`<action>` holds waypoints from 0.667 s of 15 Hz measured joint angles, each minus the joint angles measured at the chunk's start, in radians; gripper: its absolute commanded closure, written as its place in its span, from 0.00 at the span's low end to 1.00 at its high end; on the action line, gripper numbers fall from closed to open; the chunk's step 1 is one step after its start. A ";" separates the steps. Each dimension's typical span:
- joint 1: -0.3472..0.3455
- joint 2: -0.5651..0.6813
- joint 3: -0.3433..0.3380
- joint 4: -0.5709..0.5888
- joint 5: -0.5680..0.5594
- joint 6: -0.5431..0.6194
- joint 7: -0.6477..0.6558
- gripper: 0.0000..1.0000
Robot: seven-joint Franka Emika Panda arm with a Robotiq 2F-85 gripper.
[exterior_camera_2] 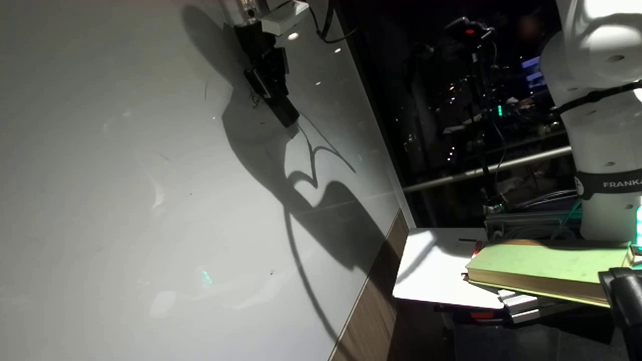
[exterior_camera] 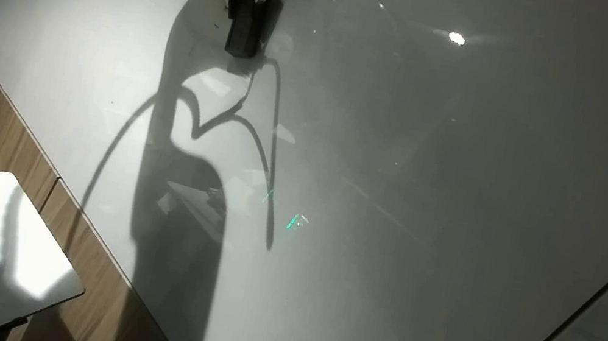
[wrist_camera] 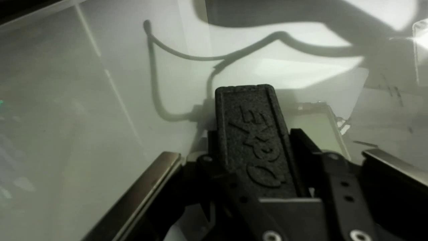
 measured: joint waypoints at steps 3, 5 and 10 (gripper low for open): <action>0.023 0.025 0.026 0.051 -0.003 -0.044 0.018 0.71; 0.050 0.044 0.045 0.081 -0.005 -0.062 0.048 0.71; 0.110 0.083 0.071 0.105 -0.006 -0.063 0.117 0.71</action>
